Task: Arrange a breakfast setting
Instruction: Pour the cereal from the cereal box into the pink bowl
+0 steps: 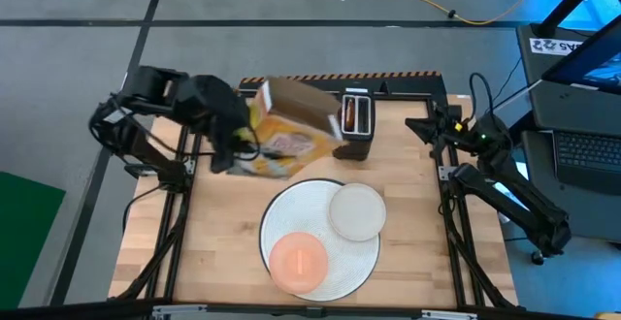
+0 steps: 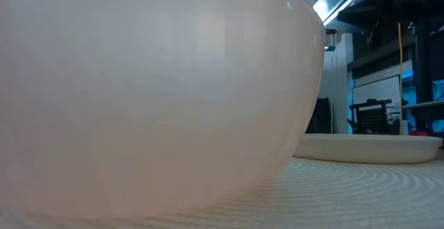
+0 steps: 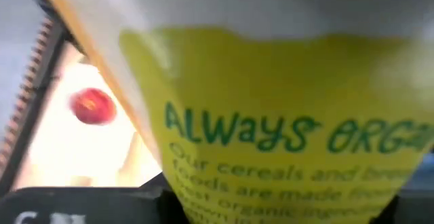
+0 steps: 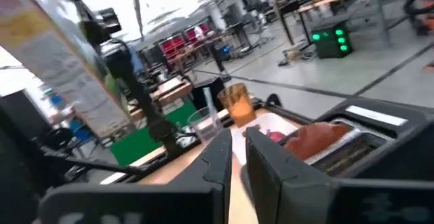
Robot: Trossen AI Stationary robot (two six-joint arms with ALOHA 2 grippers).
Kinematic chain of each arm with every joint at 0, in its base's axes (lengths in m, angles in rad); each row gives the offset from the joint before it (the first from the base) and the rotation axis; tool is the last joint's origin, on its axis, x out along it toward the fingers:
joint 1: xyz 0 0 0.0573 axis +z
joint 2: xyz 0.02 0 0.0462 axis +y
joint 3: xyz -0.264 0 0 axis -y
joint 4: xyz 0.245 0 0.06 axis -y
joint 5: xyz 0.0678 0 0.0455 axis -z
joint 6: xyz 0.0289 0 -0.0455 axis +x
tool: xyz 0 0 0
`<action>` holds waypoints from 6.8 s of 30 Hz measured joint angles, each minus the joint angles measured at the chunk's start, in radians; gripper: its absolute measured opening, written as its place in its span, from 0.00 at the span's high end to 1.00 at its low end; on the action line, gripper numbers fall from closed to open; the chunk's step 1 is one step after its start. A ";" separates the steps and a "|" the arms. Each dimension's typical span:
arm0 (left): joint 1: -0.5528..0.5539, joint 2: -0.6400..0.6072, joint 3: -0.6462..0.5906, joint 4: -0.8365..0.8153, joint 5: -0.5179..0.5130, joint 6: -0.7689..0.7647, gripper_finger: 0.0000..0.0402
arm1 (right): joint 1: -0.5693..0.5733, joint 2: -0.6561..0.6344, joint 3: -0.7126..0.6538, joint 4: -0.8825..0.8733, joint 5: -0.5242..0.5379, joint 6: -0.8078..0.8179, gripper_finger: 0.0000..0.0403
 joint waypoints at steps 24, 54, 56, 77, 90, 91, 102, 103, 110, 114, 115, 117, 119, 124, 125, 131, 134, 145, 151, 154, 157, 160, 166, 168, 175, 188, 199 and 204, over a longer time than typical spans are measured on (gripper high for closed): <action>-0.493 -0.002 -0.014 0.024 -0.372 -0.082 0.72 | -0.001 0.000 0.000 0.000 0.003 -0.002 0.91; -0.525 -0.201 -0.519 0.019 -0.445 -0.052 0.72 | -0.001 0.000 0.000 0.000 0.003 -0.003 0.91; -0.540 -0.197 -0.520 0.020 -0.446 -0.055 0.72 | -0.001 0.000 0.000 0.000 0.003 -0.003 0.91; -0.639 0.037 -0.519 0.021 -0.556 0.030 0.71 | -0.001 0.000 0.000 -0.002 0.003 -0.003 0.91; -0.638 0.110 -0.668 0.017 -0.517 -0.024 0.71 | -0.001 0.000 0.001 -0.014 0.003 -0.003 0.91; -0.638 0.110 -0.675 0.018 -0.515 -0.032 0.71 | -0.001 0.000 0.001 -0.017 0.003 -0.003 0.91; -0.639 0.111 -0.729 0.019 -0.528 0.028 0.71 | 0.000 0.000 0.001 -0.018 0.003 -0.003 0.91; -0.639 0.114 -0.730 0.019 -0.533 0.028 0.71 | 0.000 0.000 0.001 -0.018 0.003 -0.003 0.91; -0.653 0.142 -0.733 0.019 -0.656 0.035 0.71 | 0.000 0.000 0.001 -0.018 0.003 -0.003 0.91; -0.656 0.147 -0.733 0.019 -0.706 0.082 0.71 | 0.000 0.000 0.001 -0.019 0.003 -0.003 0.91; -0.656 0.147 -0.733 0.019 -0.728 0.082 0.71 | 0.000 0.000 0.001 -0.022 0.008 -0.003 0.91; -0.659 0.147 -0.733 0.019 -0.759 0.086 0.72 | 0.000 0.000 0.001 -0.023 0.023 -0.003 0.91; -0.667 0.147 -0.733 0.019 -0.787 0.119 0.72 | 0.000 0.002 0.001 -0.023 0.037 -0.003 0.91; -0.690 0.147 -0.742 0.020 -0.832 0.224 0.72 | 0.000 0.024 0.001 -0.024 0.111 0.008 0.91; -0.691 0.147 -0.746 0.020 -0.841 0.239 0.72 | -0.001 0.024 0.001 -0.025 0.117 0.009 0.91; -0.704 0.129 -0.790 0.020 -0.929 0.279 0.71 | 0.000 0.024 0.001 -0.018 0.155 -0.001 0.91; -0.714 0.114 -0.810 0.015 -0.947 0.291 0.71 | 0.000 0.024 0.001 -0.020 0.194 -0.016 0.91; -0.677 0.126 -0.813 0.030 -1.003 0.326 0.71 | 0.000 0.024 0.001 -0.023 0.062 -0.025 0.91; -0.652 0.126 -0.813 0.045 -1.037 0.395 0.70 | -0.001 0.024 0.001 -0.023 0.018 -0.048 0.91; -0.642 0.126 -0.813 0.064 -1.051 0.434 0.71 | -0.001 0.024 0.001 -0.023 -0.008 -0.048 0.91; -0.636 0.126 -0.813 0.090 -1.064 0.492 0.71 | -0.001 0.024 0.001 -0.023 -0.033 -0.049 0.91; -0.636 0.126 -0.813 0.109 -1.059 0.502 0.70 | 0.000 0.024 0.001 -0.023 -0.035 -0.048 0.91; -0.636 0.126 -0.813 0.110 -1.087 0.511 0.70 | -0.001 0.024 0.001 -0.023 -0.053 -0.049 0.91; -0.636 0.126 -0.813 0.111 -1.089 0.534 0.70 | 0.000 0.024 0.001 -0.023 -0.054 -0.049 0.91; -0.636 0.126 -0.813 0.115 -1.108 0.558 0.70 | -0.001 0.024 0.001 -0.023 -0.054 -0.074 0.91; -0.637 0.126 -0.813 0.287 -1.128 0.768 0.70 | -0.001 0.024 0.001 -0.023 -0.054 -0.075 0.91; -0.622 0.126 -0.813 0.293 -1.163 0.802 0.70 | 0.010 0.023 0.000 0.121 -0.217 -0.069 0.91; -0.614 0.126 -0.813 0.295 -1.162 0.818 0.70 | 0.135 0.024 0.000 0.197 -0.172 -0.056 0.91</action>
